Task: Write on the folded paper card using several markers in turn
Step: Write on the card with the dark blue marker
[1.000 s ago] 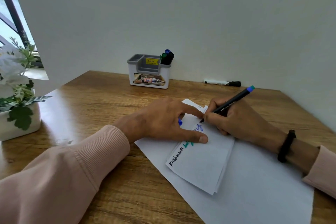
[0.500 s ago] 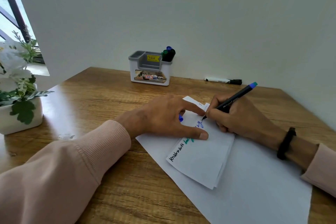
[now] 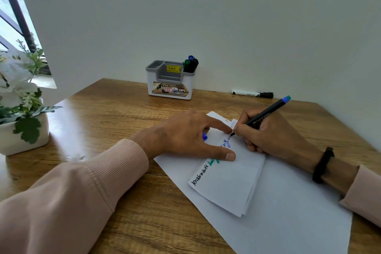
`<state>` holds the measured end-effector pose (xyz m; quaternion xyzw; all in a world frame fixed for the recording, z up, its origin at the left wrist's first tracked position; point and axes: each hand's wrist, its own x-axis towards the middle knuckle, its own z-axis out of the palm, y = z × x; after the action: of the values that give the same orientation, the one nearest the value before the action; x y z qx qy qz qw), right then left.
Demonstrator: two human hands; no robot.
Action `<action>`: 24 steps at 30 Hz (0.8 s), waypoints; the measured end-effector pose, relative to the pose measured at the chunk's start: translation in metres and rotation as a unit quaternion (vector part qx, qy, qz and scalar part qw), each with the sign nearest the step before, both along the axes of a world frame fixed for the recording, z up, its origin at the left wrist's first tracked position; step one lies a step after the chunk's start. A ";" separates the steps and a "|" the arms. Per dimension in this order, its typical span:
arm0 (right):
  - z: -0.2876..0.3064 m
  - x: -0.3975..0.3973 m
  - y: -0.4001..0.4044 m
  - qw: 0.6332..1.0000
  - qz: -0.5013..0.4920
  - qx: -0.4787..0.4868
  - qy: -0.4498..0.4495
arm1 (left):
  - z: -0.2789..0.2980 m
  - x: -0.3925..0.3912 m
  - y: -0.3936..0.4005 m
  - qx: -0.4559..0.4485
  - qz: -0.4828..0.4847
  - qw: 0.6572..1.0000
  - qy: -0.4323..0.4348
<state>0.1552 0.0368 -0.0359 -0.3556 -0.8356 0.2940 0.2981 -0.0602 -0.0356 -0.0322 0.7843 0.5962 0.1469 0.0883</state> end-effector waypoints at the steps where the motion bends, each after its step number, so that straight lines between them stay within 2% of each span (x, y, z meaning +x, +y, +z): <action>1: 0.000 0.000 0.000 1.000 -0.002 -0.001 -0.001 | 0.000 0.000 0.000 0.000 0.001 1.000 0.001; 24: -0.001 0.000 0.004 0.999 -0.028 -0.020 0.016 | 0.002 0.001 0.001 -0.015 0.010 1.000 0.024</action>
<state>0.1547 0.0404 -0.0374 -0.3805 -0.8144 0.3075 0.3121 -0.0591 -0.0342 -0.0307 0.7799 0.6085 0.1198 0.0845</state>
